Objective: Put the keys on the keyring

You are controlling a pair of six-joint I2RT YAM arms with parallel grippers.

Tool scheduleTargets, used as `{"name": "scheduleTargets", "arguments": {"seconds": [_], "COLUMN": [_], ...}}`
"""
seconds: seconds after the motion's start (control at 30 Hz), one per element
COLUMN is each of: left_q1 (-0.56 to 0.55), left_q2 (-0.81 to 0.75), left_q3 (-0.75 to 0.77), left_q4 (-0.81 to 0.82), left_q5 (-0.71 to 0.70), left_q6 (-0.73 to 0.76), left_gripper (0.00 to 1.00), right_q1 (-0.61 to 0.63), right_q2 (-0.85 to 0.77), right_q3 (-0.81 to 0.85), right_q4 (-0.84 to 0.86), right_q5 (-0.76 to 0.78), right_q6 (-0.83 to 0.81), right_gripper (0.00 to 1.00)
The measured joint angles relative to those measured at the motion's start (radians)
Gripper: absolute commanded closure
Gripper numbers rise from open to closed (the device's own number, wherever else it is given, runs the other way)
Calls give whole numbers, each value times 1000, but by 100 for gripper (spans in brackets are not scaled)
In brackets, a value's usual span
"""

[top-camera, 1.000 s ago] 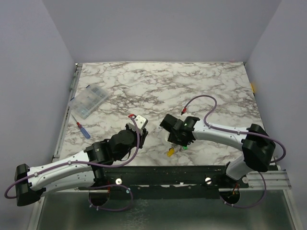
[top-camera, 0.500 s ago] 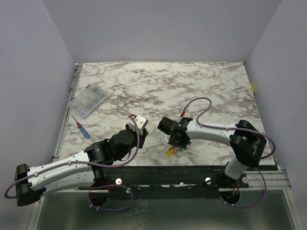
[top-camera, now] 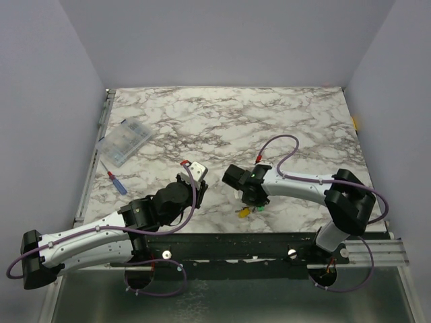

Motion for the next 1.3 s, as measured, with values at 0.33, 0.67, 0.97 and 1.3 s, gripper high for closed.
{"name": "scheduleTargets", "arguments": {"seconds": [0.33,0.67,0.97,1.3], "left_q1": [0,0,0,0], "left_q2": [6,13,13,13], "left_q3": [0,0,0,0], "left_q4": [0,-1,-3,-6], "left_q5": [0,-1,-1,-1], "left_q6": [-7,-7,-7,-7], "left_gripper": [70,70,70,70], "right_q1": [0,0,1,1], "right_q2": [-64,-93,-39,-12], "right_q3": [-24,-45,-39,-38], "right_q4": [-13,40,79,70], "right_q5": [46,20,-24,-16], "right_q6": [-23,-135,-187,-194], "right_gripper": [79,37,49,58]}}
